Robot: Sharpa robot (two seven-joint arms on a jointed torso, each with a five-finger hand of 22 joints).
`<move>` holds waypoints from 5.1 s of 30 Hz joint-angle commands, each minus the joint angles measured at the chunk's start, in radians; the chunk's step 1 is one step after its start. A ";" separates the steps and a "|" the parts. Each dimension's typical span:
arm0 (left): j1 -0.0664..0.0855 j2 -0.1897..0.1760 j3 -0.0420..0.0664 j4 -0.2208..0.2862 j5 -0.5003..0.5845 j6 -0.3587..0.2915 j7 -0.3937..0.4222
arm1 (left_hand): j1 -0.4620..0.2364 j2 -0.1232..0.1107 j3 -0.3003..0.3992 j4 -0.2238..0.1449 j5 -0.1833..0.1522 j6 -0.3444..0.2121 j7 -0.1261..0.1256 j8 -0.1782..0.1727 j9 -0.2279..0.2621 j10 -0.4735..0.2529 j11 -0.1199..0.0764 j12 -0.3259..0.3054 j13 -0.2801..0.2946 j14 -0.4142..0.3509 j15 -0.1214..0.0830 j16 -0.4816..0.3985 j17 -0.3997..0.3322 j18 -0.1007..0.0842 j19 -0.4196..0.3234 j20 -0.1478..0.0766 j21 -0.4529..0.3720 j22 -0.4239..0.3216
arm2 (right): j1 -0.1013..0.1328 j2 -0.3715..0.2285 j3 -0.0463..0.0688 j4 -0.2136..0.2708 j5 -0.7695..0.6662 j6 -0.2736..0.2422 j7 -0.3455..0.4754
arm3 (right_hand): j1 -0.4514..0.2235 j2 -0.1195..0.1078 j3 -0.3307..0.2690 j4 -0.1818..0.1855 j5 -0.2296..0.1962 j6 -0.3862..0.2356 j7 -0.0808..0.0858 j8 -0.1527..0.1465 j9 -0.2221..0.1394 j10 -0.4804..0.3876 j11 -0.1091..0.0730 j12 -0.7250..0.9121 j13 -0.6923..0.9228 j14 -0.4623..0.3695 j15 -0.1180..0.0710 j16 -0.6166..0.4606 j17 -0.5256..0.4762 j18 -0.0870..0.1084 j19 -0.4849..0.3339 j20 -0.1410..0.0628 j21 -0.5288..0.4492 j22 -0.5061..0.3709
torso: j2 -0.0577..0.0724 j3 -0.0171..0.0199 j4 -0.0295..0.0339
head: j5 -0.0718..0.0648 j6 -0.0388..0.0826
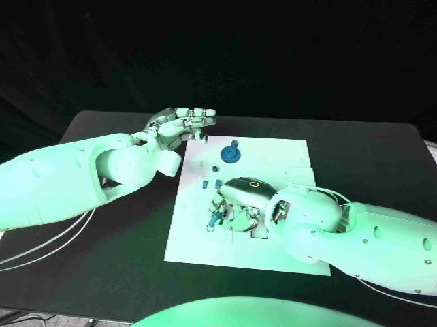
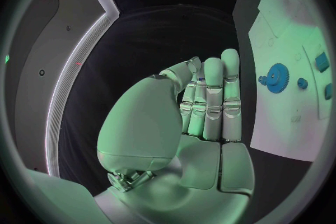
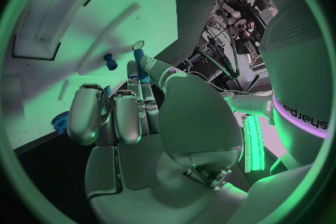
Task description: Assemble the parts on the task board
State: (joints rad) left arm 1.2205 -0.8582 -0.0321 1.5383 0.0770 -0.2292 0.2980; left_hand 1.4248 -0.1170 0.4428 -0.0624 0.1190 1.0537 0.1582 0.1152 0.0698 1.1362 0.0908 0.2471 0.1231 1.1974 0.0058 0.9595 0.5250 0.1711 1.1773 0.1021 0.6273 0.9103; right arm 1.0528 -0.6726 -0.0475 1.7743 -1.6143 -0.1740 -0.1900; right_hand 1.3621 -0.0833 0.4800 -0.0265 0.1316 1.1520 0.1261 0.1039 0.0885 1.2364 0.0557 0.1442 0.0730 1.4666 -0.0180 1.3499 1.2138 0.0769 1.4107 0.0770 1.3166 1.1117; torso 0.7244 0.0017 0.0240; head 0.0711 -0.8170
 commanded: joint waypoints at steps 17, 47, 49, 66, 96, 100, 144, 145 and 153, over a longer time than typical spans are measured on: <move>0.000 0.004 0.001 0.001 -0.024 0.024 0.002 | 0.003 0.009 0.002 -0.006 0.005 -0.003 0.007 0.004 -0.001 -0.009 0.001 0.006 0.001 -0.004 0.000 0.007 -0.001 0.011 -0.007 0.001 -0.006 0.001 | -0.005 0.018 0.000 -0.001 -0.061 0.081 -0.026 | -0.011 -0.001 -0.003 -0.003 0.005 0.007 -0.001 0.004 0.001 -0.002 0.001 -0.007 0.002 0.045 -0.008 0.000 0.001 0.012 -0.001 -0.003 -0.004 0.000 | 0.000 -0.0001 -0.0005 | 0.000 -0.009; 0.000 0.008 0.001 -0.004 -0.022 0.027 -0.001 | 0.003 0.009 0.002 -0.006 0.005 -0.003 0.007 0.004 -0.001 -0.009 0.001 0.006 0.001 -0.004 0.000 0.007 -0.001 0.011 -0.007 0.001 -0.006 0.001 | -0.014 0.048 -0.004 -0.023 -0.102 0.136 -0.102 | -0.064 -0.047 -0.036 0.017 0.010 -0.114 0.047 -0.043 -0.024 -0.124 0.049 -0.075 -0.010 0.036 0.030 -0.020 -0.030 0.020 -0.026 0.027 -0.037 -0.050 | 0.000 -0.0001 0.0001 | 0.003 -0.009; 0.000 0.008 0.001 -0.004 -0.022 0.026 -0.003 | 0.003 0.009 0.002 -0.006 0.005 -0.003 0.007 0.004 -0.001 -0.009 0.001 0.006 0.001 -0.004 0.000 0.007 -0.001 0.011 -0.007 0.001 -0.006 0.001 | -0.014 0.049 -0.005 -0.021 -0.101 0.133 -0.100 | -0.074 -0.055 -0.056 0.023 -0.004 -0.146 0.049 -0.044 -0.025 -0.147 0.053 -0.077 -0.010 0.034 0.035 -0.023 -0.036 0.023 -0.032 0.033 -0.046 -0.064 | -0.001 -0.0004 0.0000 | 0.003 -0.009; 0.000 0.011 0.001 -0.014 -0.022 0.026 -0.009 | 0.001 0.011 0.002 -0.007 0.006 -0.004 0.008 0.004 -0.002 -0.014 0.001 0.010 0.002 -0.006 0.000 0.007 -0.002 0.011 -0.008 0.002 -0.007 0.002 | -0.009 -0.036 0.000 0.065 -0.100 -0.085 -0.056 | -0.040 -0.042 -0.187 0.019 -0.027 -0.181 0.042 -0.038 -0.020 -0.225 0.055 -0.053 -0.006 0.028 0.036 -0.038 -0.063 0.028 -0.035 0.040 -0.062 -0.088 | -0.002 0.0024 -0.0034 | -0.004 0.002; -0.015 0.008 0.000 -0.003 -0.022 0.032 -0.013 | 0.001 0.011 0.002 -0.007 0.006 -0.004 0.008 0.004 -0.002 -0.014 0.001 0.010 0.002 -0.006 0.000 0.007 -0.002 0.011 -0.008 0.002 -0.007 0.002 | 0.074 -0.529 -0.020 0.238 0.152 -0.052 -0.308 | -0.150 0.009 -0.492 0.238 0.154 -0.099 -0.025 0.071 0.036 0.125 -0.037 1.008 1.051 0.075 -0.037 0.136 0.184 -0.022 0.067 -0.029 0.117 0.194 | -0.017 0.0063 -0.0535 | -0.076 0.030; -0.017 0.009 0.000 -0.005 -0.022 0.033 -0.013 | 0.001 0.011 0.002 -0.007 0.006 -0.004 0.008 0.004 -0.002 -0.014 0.001 0.010 0.002 -0.006 0.000 0.007 -0.002 0.011 -0.008 0.002 -0.007 0.002 | 0.064 -0.518 -0.024 0.245 0.140 -0.044 -0.323 | -0.148 0.013 -0.515 0.255 0.154 -0.102 -0.024 0.079 0.041 0.125 -0.036 1.022 1.075 0.076 -0.036 0.138 0.187 -0.023 0.067 -0.029 0.118 0.196 | -0.017 0.0074 -0.0515 | -0.074 0.029; -0.022 0.003 0.000 -0.009 -0.025 0.039 -0.018 | 0.000 0.012 0.002 -0.009 0.006 -0.005 0.008 0.005 -0.002 -0.017 0.002 0.014 0.003 -0.008 0.001 0.008 -0.004 0.011 -0.009 0.002 -0.008 0.003 | -0.014 -0.364 -0.029 0.166 0.056 0.009 -0.363 | -0.099 0.036 -0.571 0.277 0.169 -0.101 -0.029 0.109 0.066 0.150 -0.039 1.092 1.174 0.076 -0.038 0.143 0.194 -0.023 0.065 -0.029 0.119 0.199 | -0.017 0.0037 -0.0523 | -0.064 0.021; -0.022 0.003 0.000 -0.009 -0.026 0.039 -0.018 | 0.000 0.012 0.002 -0.009 0.006 -0.005 0.008 0.005 -0.002 -0.017 0.002 0.014 0.003 -0.008 0.001 0.008 -0.004 0.011 -0.009 0.002 -0.008 0.003 | -0.014 -0.363 -0.029 0.165 0.056 0.007 -0.364 | -0.098 0.038 -0.571 0.277 0.171 -0.100 -0.029 0.111 0.067 0.150 -0.039 1.092 1.175 0.076 -0.038 0.143 0.194 -0.023 0.065 -0.029 0.119 0.199 | -0.017 0.0035 -0.0528 | -0.064 0.021; -0.022 0.002 0.000 -0.008 -0.027 0.043 -0.020 | 0.000 0.012 0.002 -0.009 0.006 -0.005 0.008 0.005 -0.002 -0.017 0.002 0.014 0.003 -0.008 0.001 0.008 -0.004 0.011 -0.009 0.002 -0.008 0.003 | -0.016 -0.370 -0.029 0.171 0.059 -0.056 -0.368 | -0.079 0.066 -0.577 0.283 0.218 -0.079 -0.038 0.130 0.084 0.163 -0.047 1.111 1.201 0.075 -0.044 0.143 0.194 -0.023 0.066 -0.034 0.120 0.201 | -0.017 0.0041 -0.0538 | -0.065 0.023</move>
State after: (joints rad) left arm 1.1981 -0.8565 -0.0327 1.5283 0.0555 -0.2084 0.2763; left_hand 1.4249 -0.1171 0.4458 -0.0653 0.1189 1.0500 0.1619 0.1152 0.0698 1.1276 0.0925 0.2553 0.1248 1.1954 0.0080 0.9636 0.5221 0.1710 1.1737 0.1057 0.6234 0.9119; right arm 1.0408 -1.0407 -0.0736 1.9434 -1.5480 -0.1967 -0.5478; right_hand 1.2772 -0.0263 -0.0925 0.2566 0.3456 1.0663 0.0882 0.2283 0.1668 1.3922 0.0090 1.2522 1.2740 1.4655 -0.0563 1.4872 1.3073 0.0609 1.4643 0.0487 1.4330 1.3076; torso 0.7075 0.0054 -0.0290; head 0.0068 -0.7955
